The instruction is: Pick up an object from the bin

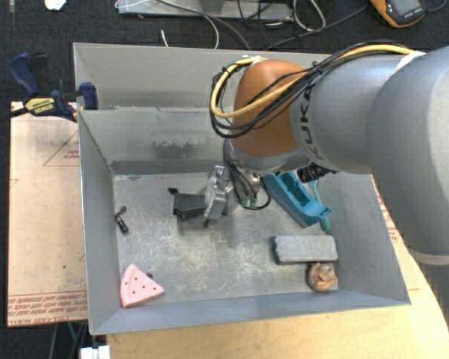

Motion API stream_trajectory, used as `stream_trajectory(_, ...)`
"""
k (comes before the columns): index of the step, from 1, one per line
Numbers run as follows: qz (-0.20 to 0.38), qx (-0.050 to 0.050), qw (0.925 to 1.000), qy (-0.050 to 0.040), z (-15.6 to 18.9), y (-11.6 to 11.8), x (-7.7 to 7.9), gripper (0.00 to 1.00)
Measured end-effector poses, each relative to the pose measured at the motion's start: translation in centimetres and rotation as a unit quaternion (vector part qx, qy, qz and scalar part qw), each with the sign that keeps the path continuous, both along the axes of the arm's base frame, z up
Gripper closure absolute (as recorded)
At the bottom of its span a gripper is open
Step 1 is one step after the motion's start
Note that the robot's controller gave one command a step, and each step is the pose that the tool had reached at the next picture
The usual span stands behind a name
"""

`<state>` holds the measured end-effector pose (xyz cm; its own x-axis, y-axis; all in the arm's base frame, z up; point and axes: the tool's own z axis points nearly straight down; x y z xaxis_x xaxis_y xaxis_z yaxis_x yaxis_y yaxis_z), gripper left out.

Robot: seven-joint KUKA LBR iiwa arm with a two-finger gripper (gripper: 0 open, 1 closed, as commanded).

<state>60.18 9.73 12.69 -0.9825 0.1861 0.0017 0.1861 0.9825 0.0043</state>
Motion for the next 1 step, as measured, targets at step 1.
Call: stream_trajectory(1, 0.017, 0.000, 0.9998, -0.0008, 7.74, 1.21, 0.67, 1.00)
